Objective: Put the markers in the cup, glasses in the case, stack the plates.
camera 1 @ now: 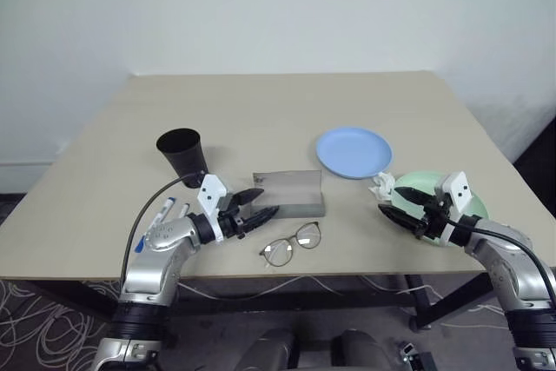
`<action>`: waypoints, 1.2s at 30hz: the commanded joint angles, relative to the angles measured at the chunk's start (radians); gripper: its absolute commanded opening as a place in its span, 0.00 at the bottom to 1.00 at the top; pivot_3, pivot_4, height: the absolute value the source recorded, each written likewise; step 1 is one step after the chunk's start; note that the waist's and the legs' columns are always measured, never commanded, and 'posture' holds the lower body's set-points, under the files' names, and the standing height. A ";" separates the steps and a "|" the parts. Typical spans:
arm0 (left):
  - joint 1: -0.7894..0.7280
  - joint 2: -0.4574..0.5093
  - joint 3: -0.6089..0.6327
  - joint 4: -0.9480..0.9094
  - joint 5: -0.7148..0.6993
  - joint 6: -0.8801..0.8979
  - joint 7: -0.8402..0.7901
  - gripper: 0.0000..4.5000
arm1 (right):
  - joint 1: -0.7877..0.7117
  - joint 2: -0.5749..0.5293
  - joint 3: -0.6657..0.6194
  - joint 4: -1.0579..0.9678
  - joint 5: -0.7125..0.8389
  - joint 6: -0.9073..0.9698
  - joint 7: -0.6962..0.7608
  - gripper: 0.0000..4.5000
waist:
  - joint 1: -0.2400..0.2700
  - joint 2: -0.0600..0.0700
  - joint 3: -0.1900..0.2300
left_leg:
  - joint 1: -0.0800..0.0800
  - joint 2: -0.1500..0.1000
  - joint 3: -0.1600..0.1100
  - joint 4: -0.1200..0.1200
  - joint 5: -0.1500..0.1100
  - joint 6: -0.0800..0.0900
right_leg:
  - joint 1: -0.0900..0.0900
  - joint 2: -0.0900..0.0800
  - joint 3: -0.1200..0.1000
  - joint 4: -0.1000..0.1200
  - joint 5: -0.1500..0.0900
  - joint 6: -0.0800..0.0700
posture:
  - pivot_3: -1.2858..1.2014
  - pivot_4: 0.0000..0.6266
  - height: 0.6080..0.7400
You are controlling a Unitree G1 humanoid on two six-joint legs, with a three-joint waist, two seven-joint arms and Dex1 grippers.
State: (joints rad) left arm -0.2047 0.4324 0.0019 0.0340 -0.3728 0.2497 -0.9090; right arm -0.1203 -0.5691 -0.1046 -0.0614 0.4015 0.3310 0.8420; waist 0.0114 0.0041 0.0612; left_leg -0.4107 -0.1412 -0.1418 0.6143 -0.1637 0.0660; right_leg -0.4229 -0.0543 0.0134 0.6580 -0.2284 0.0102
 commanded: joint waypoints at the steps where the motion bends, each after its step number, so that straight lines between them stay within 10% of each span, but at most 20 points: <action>1: -0.034 -0.007 -0.013 0.013 0.003 -0.031 -0.016 0.68 | 0.005 -0.015 -0.028 -0.088 -0.005 0.011 -0.043 0.75 | 0.001 0.000 0.000 | 0.000 0.000 0.000 0.000 0.000 0.000 | 0.000 0.000 0.000 0.000 0.000 0.000 | 0.52 0.00 0.98; 36: -0.070 -0.109 -0.138 -0.077 -0.043 0.051 -0.070 0.68 | 0.145 0.010 0.153 -0.334 -0.377 0.289 -0.464 0.75 | 0.000 0.000 0.000 | 0.000 0.000 0.000 0.001 0.000 0.000 | 0.001 0.000 0.000 0.001 0.000 0.000 | 0.52 0.00 0.98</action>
State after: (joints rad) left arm -0.2588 0.3256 -0.1374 -0.0016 -0.4039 0.3029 -0.9771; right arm 0.0479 -0.5628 0.0601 -0.3703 0.0509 0.6183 0.4048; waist 0.0113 0.0040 0.0609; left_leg -0.4105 -0.1412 -0.1414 0.6153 -0.1637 0.0661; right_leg -0.4222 -0.0545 0.0132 0.6587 -0.2284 0.0102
